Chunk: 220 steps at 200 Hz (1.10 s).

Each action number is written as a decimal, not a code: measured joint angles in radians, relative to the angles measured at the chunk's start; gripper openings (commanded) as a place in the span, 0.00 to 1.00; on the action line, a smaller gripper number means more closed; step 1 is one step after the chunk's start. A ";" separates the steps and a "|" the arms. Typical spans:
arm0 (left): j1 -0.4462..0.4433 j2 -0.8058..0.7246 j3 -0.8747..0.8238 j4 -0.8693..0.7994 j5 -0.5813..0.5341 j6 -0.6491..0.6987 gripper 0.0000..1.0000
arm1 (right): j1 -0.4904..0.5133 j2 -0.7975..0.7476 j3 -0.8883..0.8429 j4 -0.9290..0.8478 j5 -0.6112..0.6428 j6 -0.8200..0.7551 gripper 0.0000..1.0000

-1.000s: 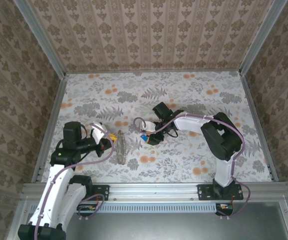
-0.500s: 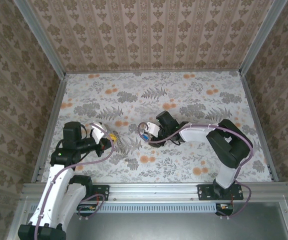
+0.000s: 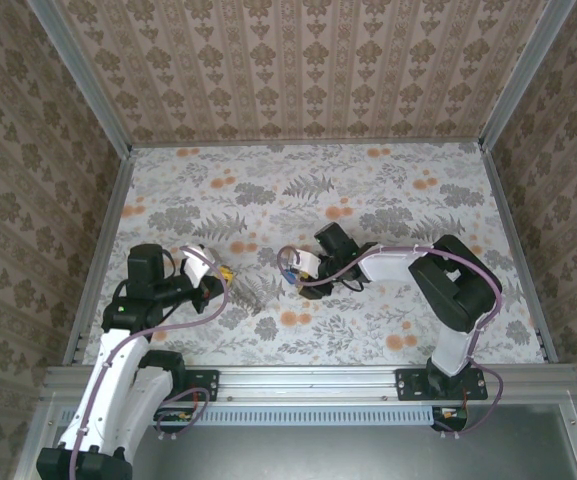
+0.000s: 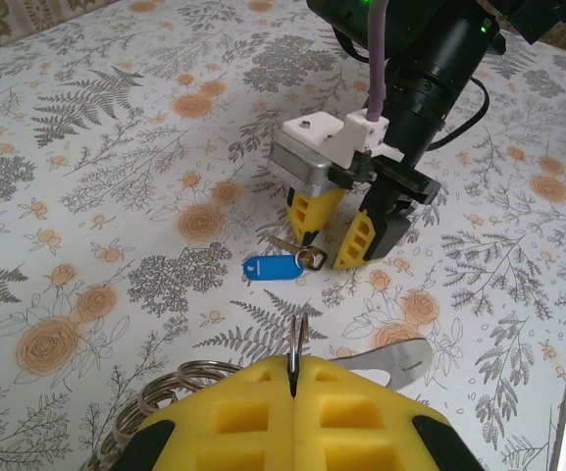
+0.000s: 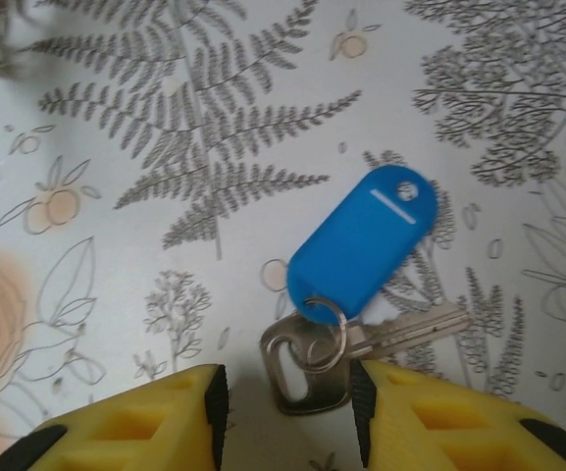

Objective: Put the keys on the keyring

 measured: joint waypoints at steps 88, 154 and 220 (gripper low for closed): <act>0.000 -0.003 -0.025 0.027 -0.010 0.000 0.00 | 0.000 0.037 0.126 -0.102 -0.020 -0.028 0.40; 0.000 -0.003 -0.056 0.081 -0.005 -0.027 0.00 | 0.017 0.078 0.150 -0.149 -0.017 0.008 0.37; 0.000 -0.004 -0.058 0.100 -0.005 -0.042 0.00 | 0.019 0.078 0.145 -0.147 -0.018 0.037 0.20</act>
